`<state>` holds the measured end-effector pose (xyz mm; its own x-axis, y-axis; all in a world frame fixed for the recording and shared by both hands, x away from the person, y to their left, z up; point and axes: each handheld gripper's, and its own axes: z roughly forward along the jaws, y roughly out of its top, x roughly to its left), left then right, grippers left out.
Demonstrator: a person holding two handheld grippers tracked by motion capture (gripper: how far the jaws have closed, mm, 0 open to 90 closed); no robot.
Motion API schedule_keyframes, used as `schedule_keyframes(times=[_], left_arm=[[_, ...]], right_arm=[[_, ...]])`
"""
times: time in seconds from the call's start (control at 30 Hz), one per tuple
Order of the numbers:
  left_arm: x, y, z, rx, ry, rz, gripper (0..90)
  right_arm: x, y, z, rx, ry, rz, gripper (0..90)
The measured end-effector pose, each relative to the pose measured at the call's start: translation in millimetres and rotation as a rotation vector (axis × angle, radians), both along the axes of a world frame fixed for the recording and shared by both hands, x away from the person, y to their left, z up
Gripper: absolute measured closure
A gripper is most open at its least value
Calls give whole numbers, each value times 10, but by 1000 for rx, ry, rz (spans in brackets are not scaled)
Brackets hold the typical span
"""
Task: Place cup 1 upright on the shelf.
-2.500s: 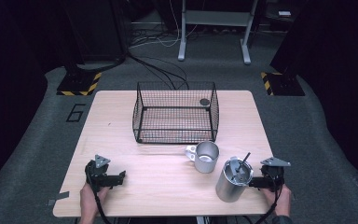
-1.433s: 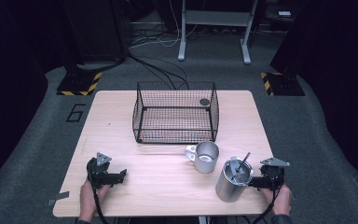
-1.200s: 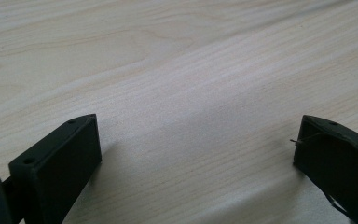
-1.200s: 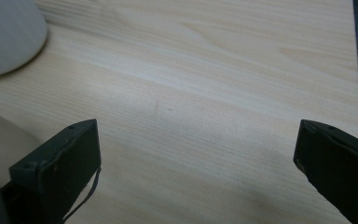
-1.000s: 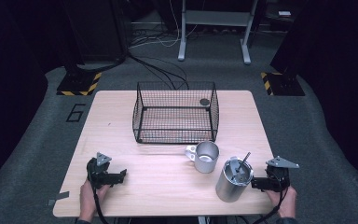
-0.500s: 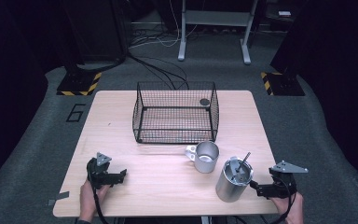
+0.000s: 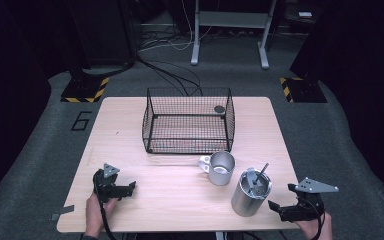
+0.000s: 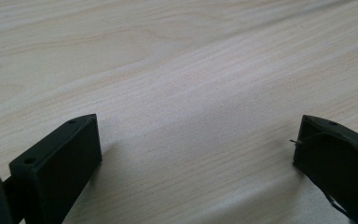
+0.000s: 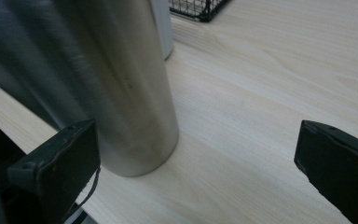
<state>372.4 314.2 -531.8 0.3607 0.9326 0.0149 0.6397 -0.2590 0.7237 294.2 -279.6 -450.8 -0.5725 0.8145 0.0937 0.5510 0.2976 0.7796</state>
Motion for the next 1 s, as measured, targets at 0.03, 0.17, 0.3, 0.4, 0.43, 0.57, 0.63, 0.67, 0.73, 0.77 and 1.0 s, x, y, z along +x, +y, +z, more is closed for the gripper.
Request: schedule_keyframes(times=[0.03,0.17,0.3,0.4,0.43,0.57,0.63,0.67,0.73,0.77,1.0], left_arm=[[-1,0,0,0,0,1,4],[-2,0,0,-1,1,0,4],[-1,0,0,-1,1,0,4],[-1,1,0,-1,1,0,4],[-1,0,0,-1,1,0,4],[-1,0,0,-1,1,0,4],[-1,1,0,-1,1,0,4],[-1,1,0,-1,1,0,5],[-1,1,0,-1,1,0,4],[-1,1,0,-1,1,0,4],[-3,0,1,-2,4,0,5]], right_arm=[[-13,7,3,8,-6,-1,0],[-54,61,16,23,-2,40,0],[-79,124,55,55,-19,70,0],[-90,204,84,64,-35,91,0],[-92,228,89,66,-39,96,0],[-64,332,121,55,-54,127,0],[-43,389,133,55,-66,128,0],[-33,412,137,59,-63,139,0],[-9,466,134,55,-74,153,0],[1,491,130,61,-78,156,0],[79,634,116,81,-104,161,0]])
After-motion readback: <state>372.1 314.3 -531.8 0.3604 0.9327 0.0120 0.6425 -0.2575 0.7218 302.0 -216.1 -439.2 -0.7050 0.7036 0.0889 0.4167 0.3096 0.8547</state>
